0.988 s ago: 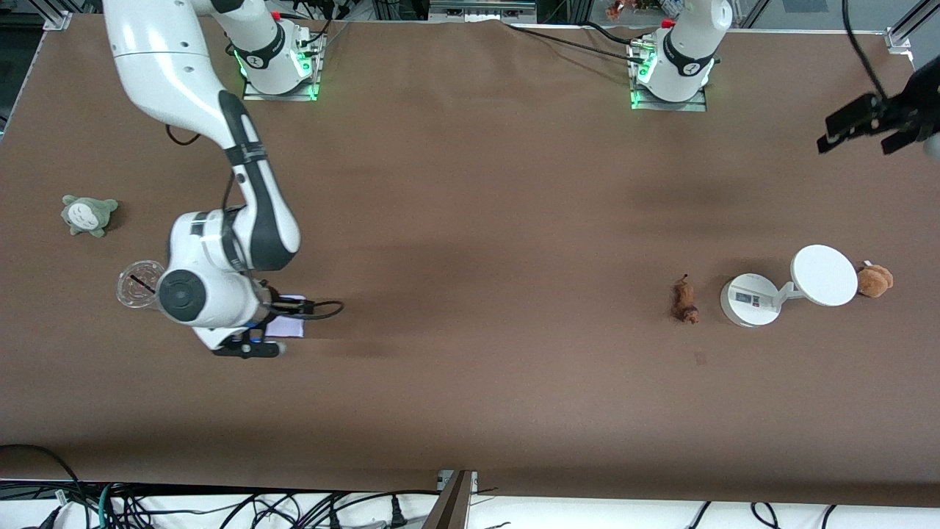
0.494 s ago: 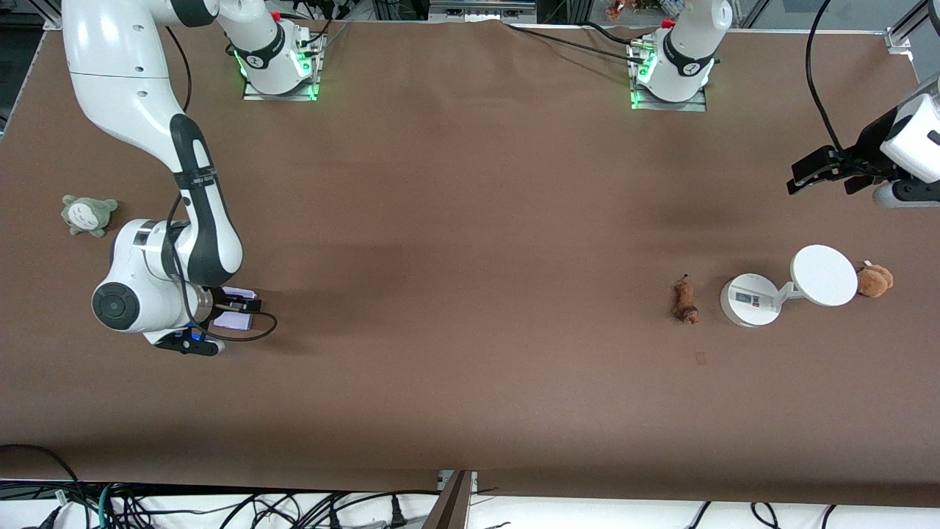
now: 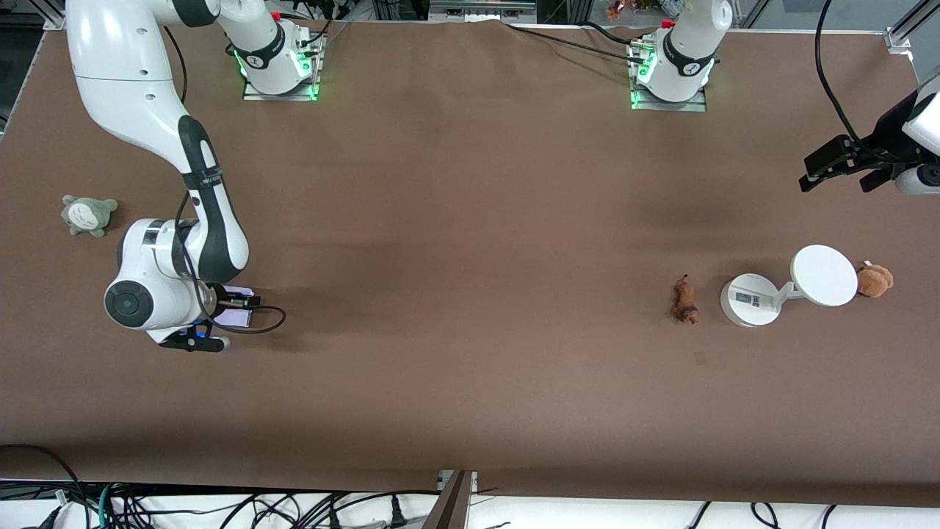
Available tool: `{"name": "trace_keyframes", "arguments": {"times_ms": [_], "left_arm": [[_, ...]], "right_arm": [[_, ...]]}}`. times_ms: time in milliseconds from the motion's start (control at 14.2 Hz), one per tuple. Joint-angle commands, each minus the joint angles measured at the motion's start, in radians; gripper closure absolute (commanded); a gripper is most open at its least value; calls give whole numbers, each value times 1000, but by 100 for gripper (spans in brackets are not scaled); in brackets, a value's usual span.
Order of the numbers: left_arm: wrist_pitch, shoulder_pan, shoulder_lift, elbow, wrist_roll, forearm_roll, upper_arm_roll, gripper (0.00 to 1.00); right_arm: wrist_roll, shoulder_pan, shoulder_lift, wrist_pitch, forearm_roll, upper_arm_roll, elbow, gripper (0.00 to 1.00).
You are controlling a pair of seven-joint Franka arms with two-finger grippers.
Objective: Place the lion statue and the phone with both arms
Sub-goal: 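Lower the phone beside the glass cup and open the right gripper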
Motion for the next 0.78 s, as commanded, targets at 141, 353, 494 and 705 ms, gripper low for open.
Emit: {"name": "trace_keyframes", "arguments": {"times_ms": [141,353,494,705], "left_arm": [[-39,-1,77,125,2,66,-1,0],[-70,-6,80,176,5,84,-10,0],[-72,-1,80,213,-3,76,-7,0],[-72,-3,81,233,-3,78,-11,0]], "right_arm": [[-40,1,3,38,-38,-2,-18,70],[-64,0,13,59,-42,-4,-18,55],[-73,1,15,66,-42,-2,-6,0],[-79,15,-8,-12,-39,-1,81,0]]}}
